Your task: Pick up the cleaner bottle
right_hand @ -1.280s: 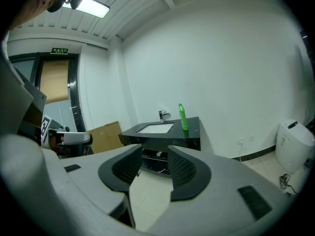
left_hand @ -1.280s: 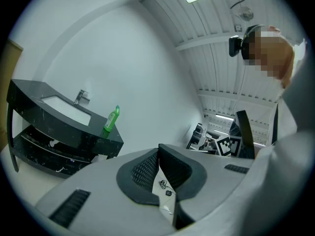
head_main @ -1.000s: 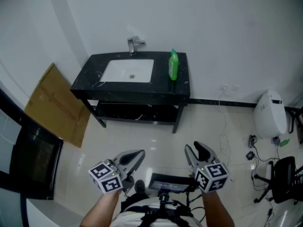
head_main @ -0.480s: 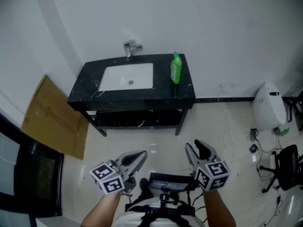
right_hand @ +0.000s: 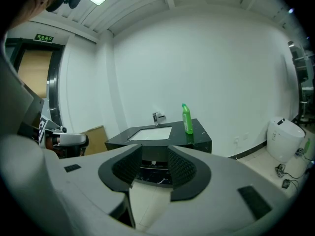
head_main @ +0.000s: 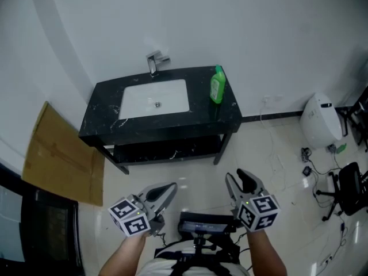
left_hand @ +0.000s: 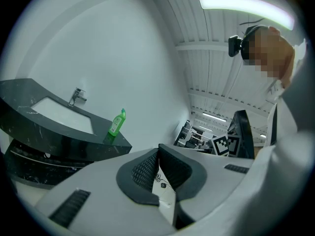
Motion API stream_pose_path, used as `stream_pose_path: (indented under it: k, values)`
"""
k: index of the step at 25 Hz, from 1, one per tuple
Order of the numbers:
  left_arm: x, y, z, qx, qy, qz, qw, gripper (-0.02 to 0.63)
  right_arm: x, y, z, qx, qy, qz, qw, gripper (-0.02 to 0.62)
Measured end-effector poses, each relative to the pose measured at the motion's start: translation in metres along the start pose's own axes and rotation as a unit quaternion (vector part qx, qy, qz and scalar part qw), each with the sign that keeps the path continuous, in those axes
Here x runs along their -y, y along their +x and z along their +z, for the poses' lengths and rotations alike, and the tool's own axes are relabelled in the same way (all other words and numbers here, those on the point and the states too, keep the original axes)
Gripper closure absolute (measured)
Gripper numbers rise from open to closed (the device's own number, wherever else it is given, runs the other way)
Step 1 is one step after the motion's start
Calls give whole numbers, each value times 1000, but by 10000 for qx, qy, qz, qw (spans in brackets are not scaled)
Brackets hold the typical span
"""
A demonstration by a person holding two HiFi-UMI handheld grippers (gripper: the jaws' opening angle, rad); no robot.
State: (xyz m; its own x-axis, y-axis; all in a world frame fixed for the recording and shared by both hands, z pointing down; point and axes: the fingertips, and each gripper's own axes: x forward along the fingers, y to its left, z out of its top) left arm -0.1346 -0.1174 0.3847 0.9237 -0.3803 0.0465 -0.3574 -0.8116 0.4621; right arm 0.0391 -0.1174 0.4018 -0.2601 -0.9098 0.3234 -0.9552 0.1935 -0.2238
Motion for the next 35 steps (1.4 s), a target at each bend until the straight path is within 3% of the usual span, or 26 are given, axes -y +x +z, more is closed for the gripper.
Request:
stream_pose_path:
  k: [10,19,24,35]
  values:
    - [-27,8,13,-7,-98,-113,9999,611,11,26,15,68,-30,-158,9998,428]
    - [-65,58,43,245,-46,140,9996,611,53,72,53,109,-435,-73,9990,428]
    - [-79,96,62,330,38,164,9993,610,79,97,78,182,-413,53,9990,428]
    - [-101,118,68,330,-40,548,9979,611,106,138,80,-42,-402,351,9986,428]
